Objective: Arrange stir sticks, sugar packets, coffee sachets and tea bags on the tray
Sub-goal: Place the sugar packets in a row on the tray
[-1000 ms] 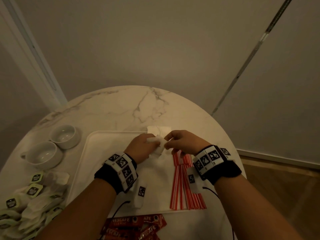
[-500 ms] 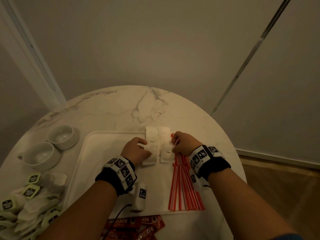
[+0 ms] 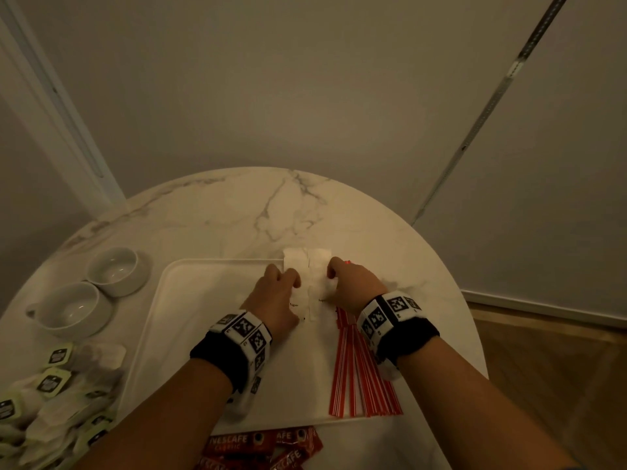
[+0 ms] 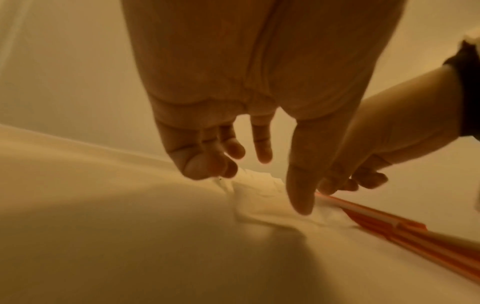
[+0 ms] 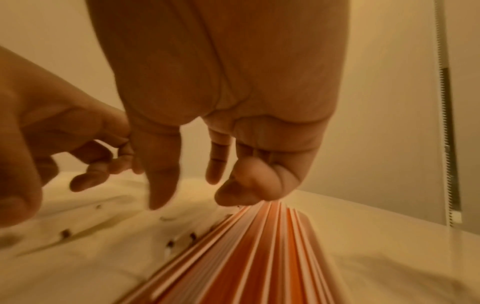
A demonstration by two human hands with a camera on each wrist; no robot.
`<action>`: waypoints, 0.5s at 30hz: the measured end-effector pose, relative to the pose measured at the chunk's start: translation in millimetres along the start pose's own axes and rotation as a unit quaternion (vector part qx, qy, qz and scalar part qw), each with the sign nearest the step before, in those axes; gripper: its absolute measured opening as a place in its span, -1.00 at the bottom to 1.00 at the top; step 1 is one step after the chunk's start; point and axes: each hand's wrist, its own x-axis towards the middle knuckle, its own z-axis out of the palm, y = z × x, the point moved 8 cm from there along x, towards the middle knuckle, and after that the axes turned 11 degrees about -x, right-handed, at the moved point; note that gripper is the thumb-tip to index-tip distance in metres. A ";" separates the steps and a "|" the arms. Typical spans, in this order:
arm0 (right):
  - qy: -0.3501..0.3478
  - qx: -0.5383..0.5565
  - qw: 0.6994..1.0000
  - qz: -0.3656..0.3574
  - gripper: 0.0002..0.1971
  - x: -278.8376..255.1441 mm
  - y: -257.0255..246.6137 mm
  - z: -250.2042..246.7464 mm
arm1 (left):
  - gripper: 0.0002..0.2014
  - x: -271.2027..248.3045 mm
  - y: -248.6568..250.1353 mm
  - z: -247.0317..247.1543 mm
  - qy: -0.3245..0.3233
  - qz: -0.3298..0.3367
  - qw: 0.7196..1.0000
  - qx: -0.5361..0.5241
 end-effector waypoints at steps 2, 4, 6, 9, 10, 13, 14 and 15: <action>-0.021 -0.014 1.000 -0.019 -0.46 -1.6 -3.7 11.7 | -0.48 -2.0 2.0 8.5 -0.025 0.014 0.999 0.038; -0.033 -0.047 0.998 -0.015 -0.31 -1.4 -4.1 20.9 | -0.51 -1.4 3.7 13.4 -0.035 0.024 0.998 0.047; -0.013 -0.079 0.997 -0.009 -0.23 0.6 -2.8 23.1 | -0.56 0.9 5.3 15.6 -0.033 0.032 0.998 0.051; 0.009 -0.096 0.995 -0.010 -0.22 3.1 -3.2 22.1 | -0.59 5.0 5.9 17.7 -0.032 0.037 0.997 0.057; 0.012 -0.099 0.995 -0.011 -0.23 4.0 -3.9 21.6 | -0.59 6.5 5.2 18.1 -0.032 0.035 0.997 0.057; 0.025 -0.104 0.994 -0.014 -0.30 6.9 -6.1 18.4 | -0.58 11.4 3.6 17.1 -0.030 0.025 0.998 0.056; 0.029 -0.105 0.994 -0.015 -0.33 7.8 -6.9 17.3 | -0.58 12.8 3.5 16.7 -0.029 0.022 0.998 0.057; 0.034 -0.106 0.994 -0.018 -0.34 8.8 -7.8 16.5 | -0.58 13.9 3.6 16.4 -0.027 0.021 0.998 0.057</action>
